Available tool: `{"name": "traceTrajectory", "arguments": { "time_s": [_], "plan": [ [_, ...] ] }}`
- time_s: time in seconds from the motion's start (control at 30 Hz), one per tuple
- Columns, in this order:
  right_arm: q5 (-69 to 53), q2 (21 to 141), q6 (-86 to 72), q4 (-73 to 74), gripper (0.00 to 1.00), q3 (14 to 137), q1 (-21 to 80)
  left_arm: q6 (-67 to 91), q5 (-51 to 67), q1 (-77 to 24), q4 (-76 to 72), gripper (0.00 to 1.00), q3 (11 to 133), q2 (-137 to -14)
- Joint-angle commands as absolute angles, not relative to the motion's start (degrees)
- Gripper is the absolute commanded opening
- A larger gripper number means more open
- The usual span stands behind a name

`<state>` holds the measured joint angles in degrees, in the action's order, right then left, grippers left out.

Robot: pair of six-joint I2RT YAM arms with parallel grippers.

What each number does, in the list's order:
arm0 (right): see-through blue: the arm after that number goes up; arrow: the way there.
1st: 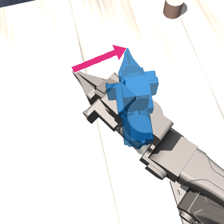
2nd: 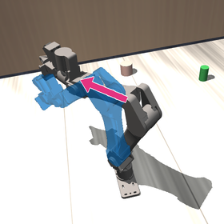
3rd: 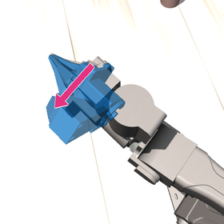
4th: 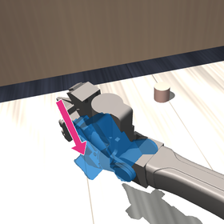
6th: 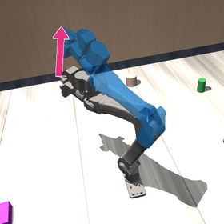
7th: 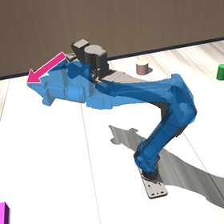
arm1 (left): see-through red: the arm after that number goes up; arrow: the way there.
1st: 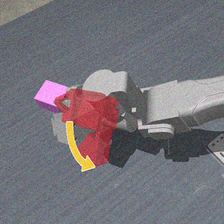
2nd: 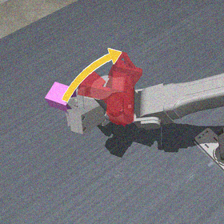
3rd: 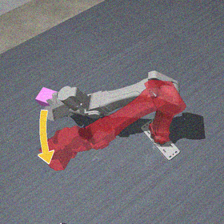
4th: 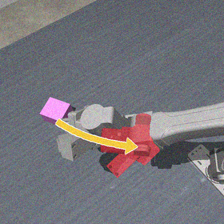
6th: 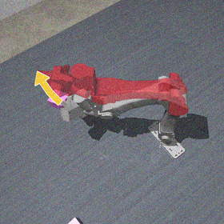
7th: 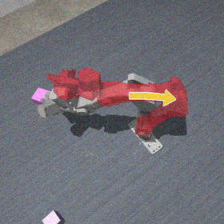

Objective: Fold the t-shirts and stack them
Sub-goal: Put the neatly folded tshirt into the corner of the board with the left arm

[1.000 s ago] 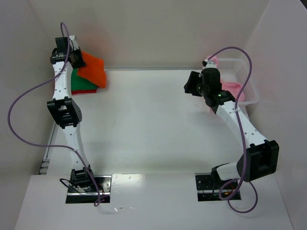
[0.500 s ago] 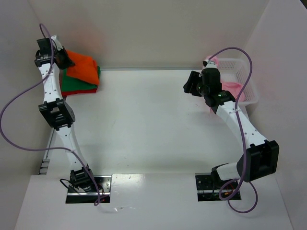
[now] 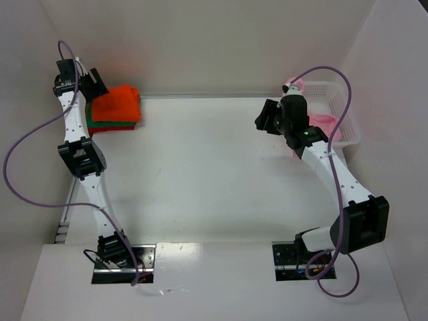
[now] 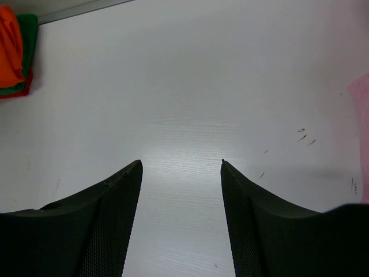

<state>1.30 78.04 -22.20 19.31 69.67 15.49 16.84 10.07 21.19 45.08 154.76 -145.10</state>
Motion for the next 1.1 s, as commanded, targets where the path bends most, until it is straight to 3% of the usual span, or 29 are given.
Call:
{"name": "traceTrajectory", "arguments": {
  "time_s": [0.0, 0.03, 0.1, 0.4, 0.7, 0.8, 0.87, 0.9, 0.97, 1.0, 1.03, 1.07],
  "plan": [
    [0.44, 77.96, -23.03, 17.31, 0.62, 68.73, 15.29, 18.19, 6.77, 21.36, 44.3, 0.85, 159.6, -145.55],
    [0.44, 77.96, -23.03, 17.31, 0.62, 68.73, 15.29, 18.19, 5.81, 21.36, 44.91, 0.95, 160.31, -146.07],
    [-0.08, 77.96, -23.03, 16.79, 0.62, 68.2, 15.29, 18.19, 5.19, 21.36, 45.43, 0.99, 162.76, -146.07],
    [-0.62, 75.42, -24.7, 16.26, 0.62, 66.01, 15.29, 19.77, 6.06, 21.36, 46.58, 0.99, 161.03, -139.23],
    [-1.14, 74.09, -24.17, 12.84, 0.62, 64.08, 15.29, 20.4, 10.47, 19.17, 30.8, 0.94, 128.36, -126.85],
    [-1.14, 74.09, -23.64, 10.2, 0.64, 63.54, 15.29, 21.53, 7.39, 17.76, 19.31, 0.79, 113.68, -121.49],
    [-2.54, 74.62, -22.51, 8.88, 0.64, 64.07, 15.29, 24.41, 4.16, 17.14, 14.0, 0.63, 108.39, -120.15],
    [-3.51, 75.23, -22.5, 8.88, 0.64, 64.07, 15.29, 25.3, 3.0, 16.53, 9.62, 0.49, 106.28, -119.54],
    [-4.83, 75.84, -21.45, 7.56, 0.64, 64.6, 15.29, 27.5, -0.16, 15.04, 5.82, 0.42, 101.7, -119.53],
    [-4.83, 75.85, -21.45, 7.56, 0.64, 64.6, 15.29, 27.51, -1.31, 14.33, 2.93, 0.36, 100.56, -119.01],
    [-5.36, 75.85, -21.45, 7.56, 0.64, 64.6, 15.29, 28.38, -2.97, 12.76, 1.68, 0.21, 99.85, -119.0],
    [-5.36, 75.85, -21.45, 6.95, 0.64, 64.08, 15.29, 28.39, -4.38, 11.79, 0.36, 0.16, 99.06, -118.48]
  ]
}}
